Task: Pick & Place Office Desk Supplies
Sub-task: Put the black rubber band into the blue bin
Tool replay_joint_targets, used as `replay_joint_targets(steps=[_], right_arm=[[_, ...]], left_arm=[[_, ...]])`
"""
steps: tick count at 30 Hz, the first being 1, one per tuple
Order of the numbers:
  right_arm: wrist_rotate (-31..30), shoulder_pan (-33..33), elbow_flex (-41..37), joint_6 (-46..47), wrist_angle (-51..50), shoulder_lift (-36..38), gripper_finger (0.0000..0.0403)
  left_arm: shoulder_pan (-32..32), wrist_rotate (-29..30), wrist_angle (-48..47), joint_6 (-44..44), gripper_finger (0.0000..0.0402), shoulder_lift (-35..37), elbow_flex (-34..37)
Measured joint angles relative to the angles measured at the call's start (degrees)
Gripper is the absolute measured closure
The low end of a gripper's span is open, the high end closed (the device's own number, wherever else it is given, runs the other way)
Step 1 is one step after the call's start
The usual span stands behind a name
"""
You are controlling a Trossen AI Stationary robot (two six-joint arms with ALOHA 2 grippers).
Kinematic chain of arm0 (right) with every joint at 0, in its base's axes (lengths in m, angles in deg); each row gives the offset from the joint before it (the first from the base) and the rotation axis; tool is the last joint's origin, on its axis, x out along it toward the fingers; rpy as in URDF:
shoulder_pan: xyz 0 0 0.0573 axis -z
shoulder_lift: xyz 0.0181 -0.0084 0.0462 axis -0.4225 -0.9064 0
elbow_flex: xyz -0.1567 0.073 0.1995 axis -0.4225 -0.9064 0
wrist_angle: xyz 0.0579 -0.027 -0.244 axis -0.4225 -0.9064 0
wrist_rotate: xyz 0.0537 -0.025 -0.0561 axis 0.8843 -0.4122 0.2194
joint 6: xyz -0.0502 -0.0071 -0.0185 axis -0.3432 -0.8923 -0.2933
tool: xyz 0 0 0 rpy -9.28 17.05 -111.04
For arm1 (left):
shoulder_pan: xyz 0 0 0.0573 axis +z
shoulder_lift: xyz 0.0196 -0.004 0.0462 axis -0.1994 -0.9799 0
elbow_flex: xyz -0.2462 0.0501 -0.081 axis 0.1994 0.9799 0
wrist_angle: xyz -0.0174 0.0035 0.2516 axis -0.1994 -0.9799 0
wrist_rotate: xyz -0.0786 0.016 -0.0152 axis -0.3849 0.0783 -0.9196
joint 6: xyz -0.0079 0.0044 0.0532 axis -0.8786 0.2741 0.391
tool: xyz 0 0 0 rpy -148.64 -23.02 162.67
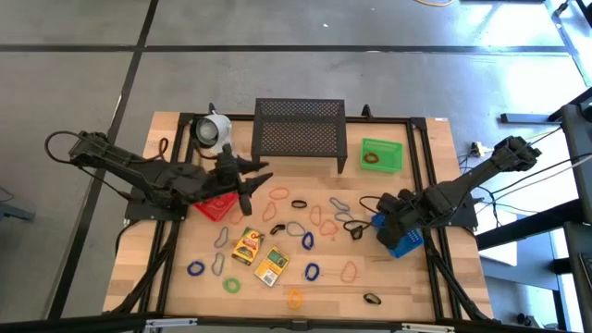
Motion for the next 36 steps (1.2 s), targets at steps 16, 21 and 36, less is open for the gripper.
replay_joint_targets(steps=[16,21,36], right_arm=[[-5.86,6.01,3.45,-2.81,2.21,-0.02,0.0197],[-5.83,6.99,3.45,-1.29,2.4,-0.02,0.0197],[-5.4,7.05,3.45,2.75,2.86,-0.02,0.0197]], left_arm=[[-0.59,-26.77,-21.61,-14.3,0.0265,-18.32,0.0],[-0.38,-26.58,-21.42,-9.99,0.0265,-26.25,0.0],[1.29,-24.26,-14.6,-11.16,0.0206,-39.42,-0.04]])
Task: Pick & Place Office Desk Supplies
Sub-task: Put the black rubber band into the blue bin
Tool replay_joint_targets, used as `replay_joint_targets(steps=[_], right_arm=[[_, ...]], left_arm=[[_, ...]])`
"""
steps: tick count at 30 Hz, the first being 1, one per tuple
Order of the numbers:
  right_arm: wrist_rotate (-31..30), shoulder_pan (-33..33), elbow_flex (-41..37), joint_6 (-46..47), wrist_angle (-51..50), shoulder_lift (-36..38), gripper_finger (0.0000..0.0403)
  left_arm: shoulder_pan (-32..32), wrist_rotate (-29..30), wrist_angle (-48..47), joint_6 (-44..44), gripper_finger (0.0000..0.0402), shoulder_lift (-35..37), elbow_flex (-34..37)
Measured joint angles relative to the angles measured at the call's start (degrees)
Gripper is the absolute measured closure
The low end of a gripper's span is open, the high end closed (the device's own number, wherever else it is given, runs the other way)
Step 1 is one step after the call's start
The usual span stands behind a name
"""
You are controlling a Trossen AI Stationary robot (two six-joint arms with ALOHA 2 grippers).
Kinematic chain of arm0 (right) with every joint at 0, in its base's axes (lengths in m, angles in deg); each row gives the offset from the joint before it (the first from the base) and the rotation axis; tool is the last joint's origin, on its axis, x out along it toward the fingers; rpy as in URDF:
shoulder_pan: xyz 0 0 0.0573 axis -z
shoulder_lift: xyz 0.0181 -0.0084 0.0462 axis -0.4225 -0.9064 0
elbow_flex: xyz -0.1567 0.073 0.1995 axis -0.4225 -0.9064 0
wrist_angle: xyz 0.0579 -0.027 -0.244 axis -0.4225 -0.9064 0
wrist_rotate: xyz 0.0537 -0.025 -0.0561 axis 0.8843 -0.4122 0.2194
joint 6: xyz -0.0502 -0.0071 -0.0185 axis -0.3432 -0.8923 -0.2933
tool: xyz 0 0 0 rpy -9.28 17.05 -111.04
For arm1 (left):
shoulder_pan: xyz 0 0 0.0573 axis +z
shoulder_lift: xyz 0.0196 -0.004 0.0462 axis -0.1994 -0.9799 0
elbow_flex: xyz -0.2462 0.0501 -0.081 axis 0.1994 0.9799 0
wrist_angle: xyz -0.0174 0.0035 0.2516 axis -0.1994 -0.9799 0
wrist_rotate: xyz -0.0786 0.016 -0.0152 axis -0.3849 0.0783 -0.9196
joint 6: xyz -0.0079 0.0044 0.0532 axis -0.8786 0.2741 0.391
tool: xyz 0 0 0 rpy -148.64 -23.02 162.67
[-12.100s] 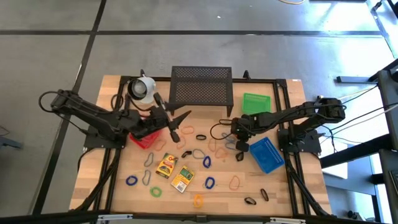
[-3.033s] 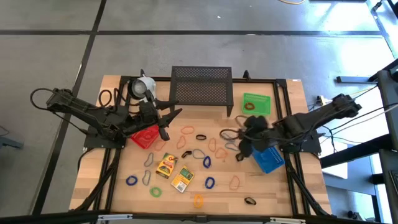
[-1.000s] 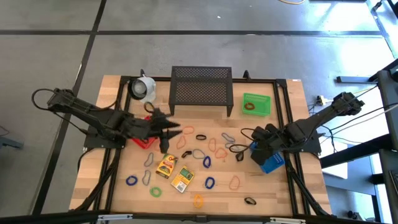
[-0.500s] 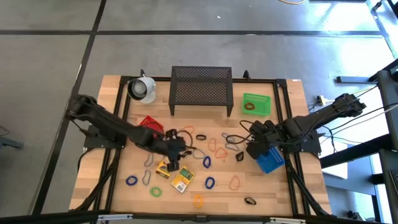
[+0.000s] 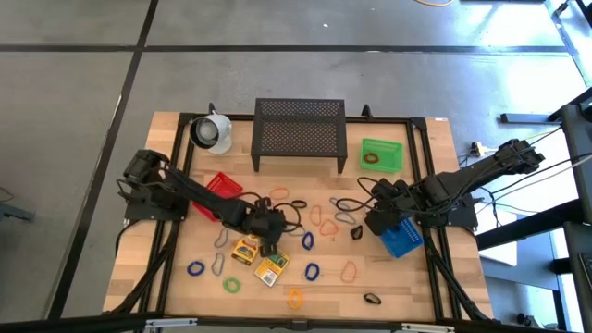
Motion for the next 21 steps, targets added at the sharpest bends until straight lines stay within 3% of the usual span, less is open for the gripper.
replay_joint_targets(steps=[5,9,12,18,21], right_arm=[[0.02,0.0,0.0,0.43,0.44,0.0,0.0197],[0.02,0.0,0.0,0.43,1.26,0.0,0.0197],[0.02,0.0,0.0,0.43,2.27,0.0,0.0197],[-1.53,0.0,0.0,0.43,3.75,0.0,0.0197],[-2.71,0.0,0.0,0.43,5.63,0.0,0.0197]], left_arm=[[0.12,0.35,0.74,-0.01,0.0202,-3.12,0.0],[0.11,-1.13,0.92,-1.97,0.0225,-4.13,-0.22],[-0.22,-1.25,0.96,-2.06,0.0265,-4.23,-0.2],[0.1,-2.35,0.26,-1.52,0.0385,-3.09,0.04],[1.07,-3.32,-0.56,-1.42,0.0394,-1.51,-0.32]])
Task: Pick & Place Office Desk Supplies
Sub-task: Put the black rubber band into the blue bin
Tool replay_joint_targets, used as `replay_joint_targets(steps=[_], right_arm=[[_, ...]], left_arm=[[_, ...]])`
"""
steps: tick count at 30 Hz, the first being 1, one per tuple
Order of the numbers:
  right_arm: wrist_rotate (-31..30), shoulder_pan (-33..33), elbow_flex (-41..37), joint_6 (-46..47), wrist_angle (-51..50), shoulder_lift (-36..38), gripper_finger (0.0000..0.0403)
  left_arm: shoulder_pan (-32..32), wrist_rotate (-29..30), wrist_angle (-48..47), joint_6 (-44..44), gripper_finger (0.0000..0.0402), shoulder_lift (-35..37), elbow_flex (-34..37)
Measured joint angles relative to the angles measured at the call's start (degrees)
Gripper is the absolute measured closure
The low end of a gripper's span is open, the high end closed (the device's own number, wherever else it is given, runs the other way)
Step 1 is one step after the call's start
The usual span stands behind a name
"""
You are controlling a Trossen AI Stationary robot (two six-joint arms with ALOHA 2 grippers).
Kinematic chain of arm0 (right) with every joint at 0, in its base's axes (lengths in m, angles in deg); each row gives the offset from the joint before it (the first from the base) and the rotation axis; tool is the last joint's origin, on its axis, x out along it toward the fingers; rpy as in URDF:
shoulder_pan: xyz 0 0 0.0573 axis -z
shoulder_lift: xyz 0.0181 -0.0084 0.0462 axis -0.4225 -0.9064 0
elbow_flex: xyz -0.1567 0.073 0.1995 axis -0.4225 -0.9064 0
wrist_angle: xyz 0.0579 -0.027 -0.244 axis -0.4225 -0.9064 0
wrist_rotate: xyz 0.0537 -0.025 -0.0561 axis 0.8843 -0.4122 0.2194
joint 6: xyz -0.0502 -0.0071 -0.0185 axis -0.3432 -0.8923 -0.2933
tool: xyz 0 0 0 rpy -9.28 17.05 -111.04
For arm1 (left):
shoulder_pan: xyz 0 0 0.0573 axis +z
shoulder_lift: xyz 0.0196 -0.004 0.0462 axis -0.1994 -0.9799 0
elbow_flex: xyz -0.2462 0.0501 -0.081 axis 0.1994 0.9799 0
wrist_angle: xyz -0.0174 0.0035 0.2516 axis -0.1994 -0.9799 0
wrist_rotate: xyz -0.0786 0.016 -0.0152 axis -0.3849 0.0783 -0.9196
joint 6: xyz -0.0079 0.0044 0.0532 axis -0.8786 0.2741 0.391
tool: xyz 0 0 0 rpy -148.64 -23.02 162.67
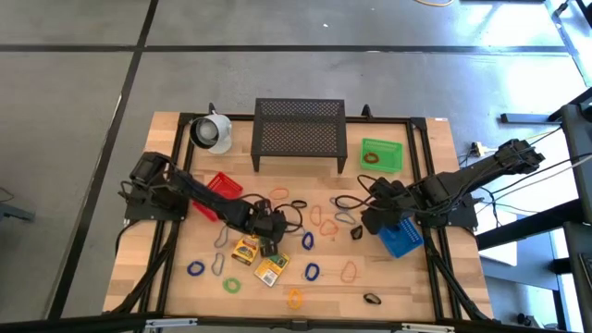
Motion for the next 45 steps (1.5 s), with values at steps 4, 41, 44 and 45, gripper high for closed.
replay_joint_targets(steps=[4,41,44,45], right_arm=[[-2.85,0.09,0.0,-3.44,5.32,0.0,0.0197],[-4.55,6.27,0.0,-76.27,57.79,-0.05,0.0197],[-4.55,6.32,0.05,-75.81,59.86,-1.57,0.0197],[-4.56,6.32,0.0,-75.96,60.74,-2.14,0.0197]], left_arm=[[1.61,0.77,0.87,2.28,0.0396,4.17,-1.39],[8.57,5.02,43.81,50.31,0.0395,14.27,-6.63],[9.0,3.21,45.73,50.27,0.0395,14.27,-6.63],[9.05,2.54,45.78,50.28,0.0395,14.27,-6.63]])
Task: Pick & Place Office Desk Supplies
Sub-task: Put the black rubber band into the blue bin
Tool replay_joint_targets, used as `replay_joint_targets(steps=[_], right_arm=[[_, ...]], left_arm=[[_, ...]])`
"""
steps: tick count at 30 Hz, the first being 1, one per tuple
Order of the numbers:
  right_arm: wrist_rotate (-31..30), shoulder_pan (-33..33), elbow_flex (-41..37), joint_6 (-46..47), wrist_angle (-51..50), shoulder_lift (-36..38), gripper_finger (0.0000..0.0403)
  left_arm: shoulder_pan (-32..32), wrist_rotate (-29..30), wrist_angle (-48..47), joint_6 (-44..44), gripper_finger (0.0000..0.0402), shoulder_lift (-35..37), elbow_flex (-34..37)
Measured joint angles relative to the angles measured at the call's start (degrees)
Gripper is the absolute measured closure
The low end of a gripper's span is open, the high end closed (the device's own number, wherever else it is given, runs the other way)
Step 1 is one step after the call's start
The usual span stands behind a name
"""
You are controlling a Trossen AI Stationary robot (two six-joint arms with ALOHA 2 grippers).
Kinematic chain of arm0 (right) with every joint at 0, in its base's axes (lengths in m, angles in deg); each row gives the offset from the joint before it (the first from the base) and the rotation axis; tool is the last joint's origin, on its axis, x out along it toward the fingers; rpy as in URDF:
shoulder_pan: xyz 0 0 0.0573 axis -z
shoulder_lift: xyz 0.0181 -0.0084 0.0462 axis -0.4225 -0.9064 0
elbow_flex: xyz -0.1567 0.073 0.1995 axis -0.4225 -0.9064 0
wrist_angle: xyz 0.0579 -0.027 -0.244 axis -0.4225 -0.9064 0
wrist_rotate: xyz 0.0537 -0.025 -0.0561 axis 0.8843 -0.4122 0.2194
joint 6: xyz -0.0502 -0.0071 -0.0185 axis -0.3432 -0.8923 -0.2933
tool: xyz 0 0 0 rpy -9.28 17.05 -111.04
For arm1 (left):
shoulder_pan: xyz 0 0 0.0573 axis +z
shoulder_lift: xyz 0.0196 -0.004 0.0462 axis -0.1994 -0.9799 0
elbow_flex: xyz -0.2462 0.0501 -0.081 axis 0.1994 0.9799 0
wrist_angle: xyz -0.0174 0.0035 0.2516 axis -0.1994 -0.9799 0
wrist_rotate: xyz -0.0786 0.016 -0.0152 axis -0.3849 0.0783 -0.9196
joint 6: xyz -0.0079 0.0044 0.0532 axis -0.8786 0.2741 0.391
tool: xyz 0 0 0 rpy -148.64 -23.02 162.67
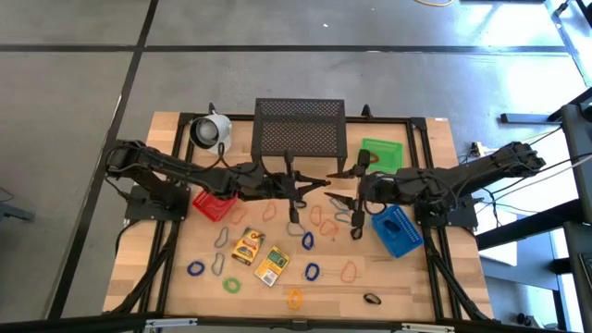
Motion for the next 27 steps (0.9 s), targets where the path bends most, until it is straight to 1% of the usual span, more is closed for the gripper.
replay_joint_targets(steps=[3,9,14,23,27], right_arm=[[-0.03,0.0,0.07,-1.65,4.17,-2.23,0.0197],[-0.21,0.0,0.04,-2.31,8.06,-5.21,0.0197],[-2.38,-0.02,0.04,-2.49,8.39,-4.73,0.0197],[-2.35,-0.04,0.04,-2.46,8.81,-4.38,0.0198],[-2.33,-0.04,0.04,-2.46,8.81,-4.38,0.0211]], left_arm=[[0.0,-0.59,-0.02,0.03,0.0395,0.0,0.0],[-0.02,-0.67,-0.32,0.03,0.0395,0.0,0.0],[-0.02,-0.56,-0.72,0.01,0.0394,0.0,0.0],[-0.04,-0.52,-0.85,0.03,0.0394,0.0,0.0],[-0.02,-0.52,-0.85,0.02,0.0394,0.0,0.0]])
